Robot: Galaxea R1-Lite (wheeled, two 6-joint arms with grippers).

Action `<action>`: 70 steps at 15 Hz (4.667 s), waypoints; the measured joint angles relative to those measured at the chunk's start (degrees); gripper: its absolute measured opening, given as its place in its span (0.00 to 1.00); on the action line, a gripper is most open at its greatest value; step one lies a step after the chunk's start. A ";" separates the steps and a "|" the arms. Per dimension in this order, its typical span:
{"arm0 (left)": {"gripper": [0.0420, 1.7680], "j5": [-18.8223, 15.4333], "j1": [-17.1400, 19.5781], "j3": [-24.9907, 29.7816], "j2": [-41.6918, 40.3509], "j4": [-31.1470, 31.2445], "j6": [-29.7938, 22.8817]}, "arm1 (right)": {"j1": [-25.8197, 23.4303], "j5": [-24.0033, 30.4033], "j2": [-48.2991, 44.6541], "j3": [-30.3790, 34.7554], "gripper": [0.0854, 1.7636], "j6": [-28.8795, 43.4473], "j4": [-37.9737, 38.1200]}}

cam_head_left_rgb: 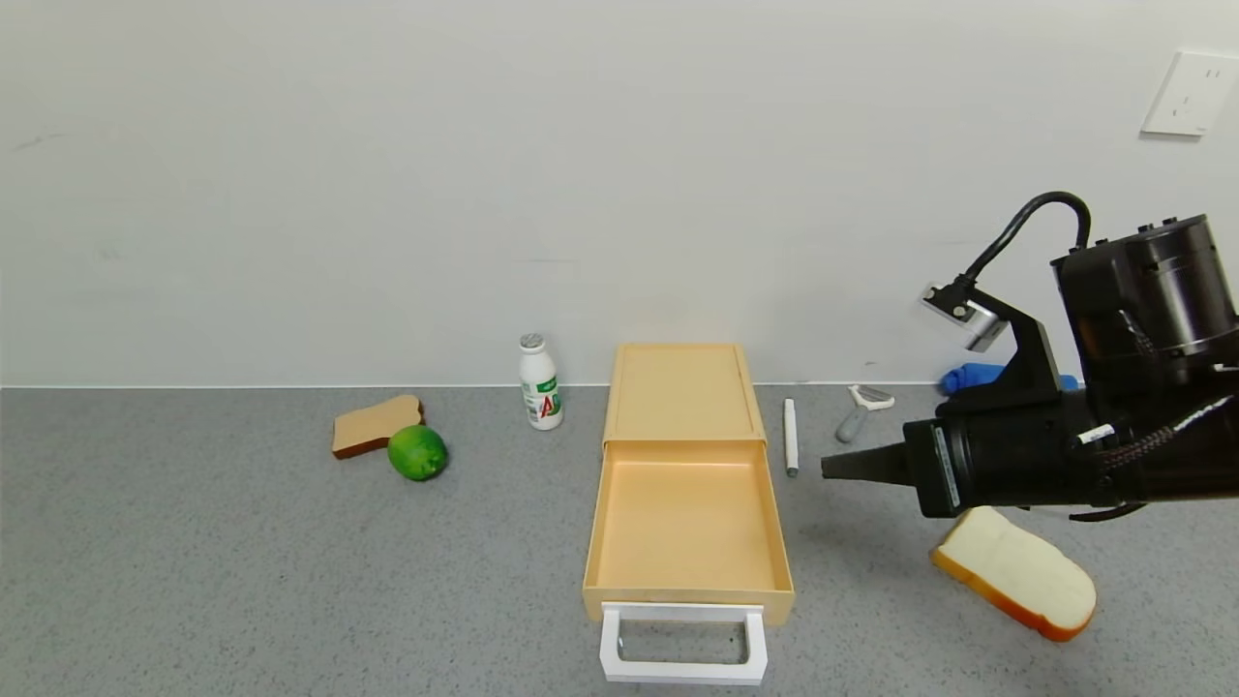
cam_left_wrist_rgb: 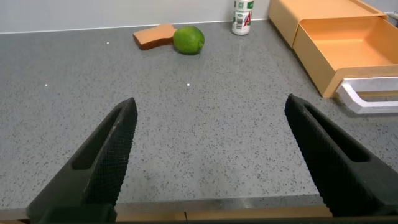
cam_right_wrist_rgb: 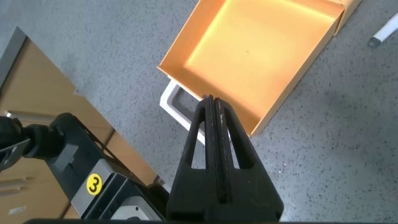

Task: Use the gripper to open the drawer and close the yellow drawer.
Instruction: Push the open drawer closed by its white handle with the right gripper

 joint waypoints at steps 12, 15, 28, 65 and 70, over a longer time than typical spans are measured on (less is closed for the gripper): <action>0.97 0.00 0.00 0.00 0.00 0.00 -0.02 | 0.67 -0.06 -0.90 0.90 0.02 0.16 -0.24; 0.97 0.00 0.02 0.00 0.00 -0.02 0.00 | 2.24 -0.27 -0.82 1.43 0.02 0.05 -0.17; 0.97 0.00 0.02 0.00 0.00 0.00 -0.02 | 22.82 -15.74 5.77 8.12 0.02 5.55 -1.90; 0.97 0.00 0.02 0.00 0.00 -0.02 0.00 | 25.31 -24.82 26.09 4.71 0.02 12.92 -11.18; 0.97 0.00 0.02 0.00 0.00 0.00 0.00 | 23.84 -24.82 26.16 3.58 0.02 12.43 -11.18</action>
